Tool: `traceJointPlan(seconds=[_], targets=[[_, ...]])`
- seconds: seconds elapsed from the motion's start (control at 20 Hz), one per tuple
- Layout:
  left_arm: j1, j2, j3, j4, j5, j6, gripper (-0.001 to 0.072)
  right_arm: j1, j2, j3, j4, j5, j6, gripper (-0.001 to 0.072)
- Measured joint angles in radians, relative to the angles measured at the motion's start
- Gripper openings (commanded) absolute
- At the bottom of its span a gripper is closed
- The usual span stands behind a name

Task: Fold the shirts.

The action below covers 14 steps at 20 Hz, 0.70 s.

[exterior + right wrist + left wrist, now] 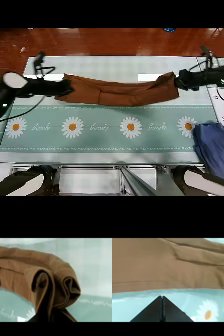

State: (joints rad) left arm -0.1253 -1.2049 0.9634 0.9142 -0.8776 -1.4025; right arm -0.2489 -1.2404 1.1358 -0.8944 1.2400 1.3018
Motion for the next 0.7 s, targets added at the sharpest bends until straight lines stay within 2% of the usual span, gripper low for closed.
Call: traceJointPlan(seconds=[0.25,0.4,0.7], targets=[[-0.286,-0.235,0.186,-0.05,0.023,0.019,0.0014,0.001,0.37,-0.195,-0.018,0.053,0.064,0.002],[-0.435,-0.402,0.352,-0.07,0.029,-0.014,0.0014,0.001,0.531,-0.236,-0.019,0.083,0.12,0.002],[-0.644,-0.654,0.566,-0.171,-0.023,-0.05,0.0015,0.001,0.676,-0.258,0.013,0.101,0.185,0.0021]])
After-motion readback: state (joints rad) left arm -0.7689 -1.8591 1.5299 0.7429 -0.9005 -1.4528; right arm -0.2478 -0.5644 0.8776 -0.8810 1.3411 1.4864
